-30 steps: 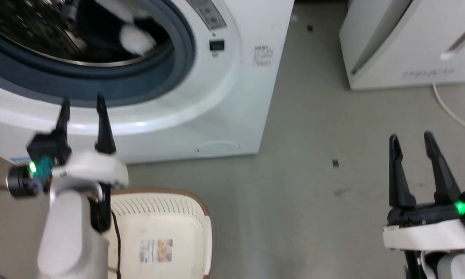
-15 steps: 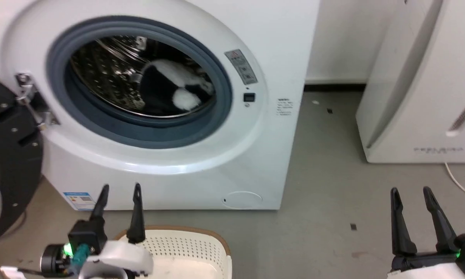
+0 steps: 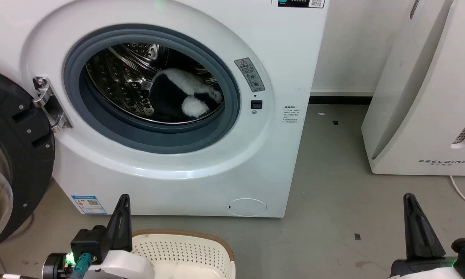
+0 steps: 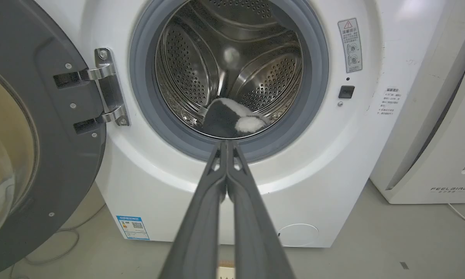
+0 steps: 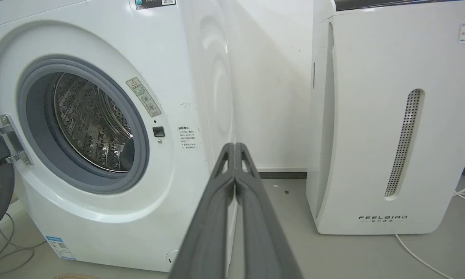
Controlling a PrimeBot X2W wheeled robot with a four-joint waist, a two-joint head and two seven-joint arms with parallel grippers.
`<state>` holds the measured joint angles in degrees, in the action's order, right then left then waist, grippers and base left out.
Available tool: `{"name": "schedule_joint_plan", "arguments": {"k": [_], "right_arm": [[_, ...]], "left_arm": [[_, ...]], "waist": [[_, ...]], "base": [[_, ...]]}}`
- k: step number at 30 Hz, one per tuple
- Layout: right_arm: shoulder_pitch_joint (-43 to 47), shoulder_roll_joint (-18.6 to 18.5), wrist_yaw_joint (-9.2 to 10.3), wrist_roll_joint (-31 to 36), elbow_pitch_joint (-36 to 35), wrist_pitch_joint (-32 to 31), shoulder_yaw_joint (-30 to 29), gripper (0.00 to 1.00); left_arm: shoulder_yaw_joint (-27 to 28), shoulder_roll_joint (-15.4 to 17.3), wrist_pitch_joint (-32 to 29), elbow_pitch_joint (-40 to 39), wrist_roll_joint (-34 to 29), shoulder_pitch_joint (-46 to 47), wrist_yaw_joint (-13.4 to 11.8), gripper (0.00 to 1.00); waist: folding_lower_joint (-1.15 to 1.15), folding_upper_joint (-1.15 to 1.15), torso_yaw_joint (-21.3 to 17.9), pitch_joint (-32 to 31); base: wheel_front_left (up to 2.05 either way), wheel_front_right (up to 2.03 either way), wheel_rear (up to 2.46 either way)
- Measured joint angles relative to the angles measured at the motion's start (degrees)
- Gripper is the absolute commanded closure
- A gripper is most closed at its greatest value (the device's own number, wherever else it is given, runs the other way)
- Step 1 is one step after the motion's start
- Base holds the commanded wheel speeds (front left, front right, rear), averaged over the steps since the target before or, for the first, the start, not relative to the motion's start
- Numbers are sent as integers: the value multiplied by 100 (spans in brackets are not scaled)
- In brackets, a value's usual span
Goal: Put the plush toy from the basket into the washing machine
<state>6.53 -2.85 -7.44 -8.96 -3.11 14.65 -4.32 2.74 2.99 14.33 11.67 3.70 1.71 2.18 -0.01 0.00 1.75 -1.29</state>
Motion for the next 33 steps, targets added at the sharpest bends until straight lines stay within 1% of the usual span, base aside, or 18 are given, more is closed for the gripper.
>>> {"name": "schedule_joint_plan", "arguments": {"k": [33], "right_arm": [[-96,0,0,198,68,-405,103,100]], "left_arm": [[-64,0,-375,-288,-59,-1,-25,100]], "waist": [[1,0,-48,35]], "base": [[0,0,0]]}}
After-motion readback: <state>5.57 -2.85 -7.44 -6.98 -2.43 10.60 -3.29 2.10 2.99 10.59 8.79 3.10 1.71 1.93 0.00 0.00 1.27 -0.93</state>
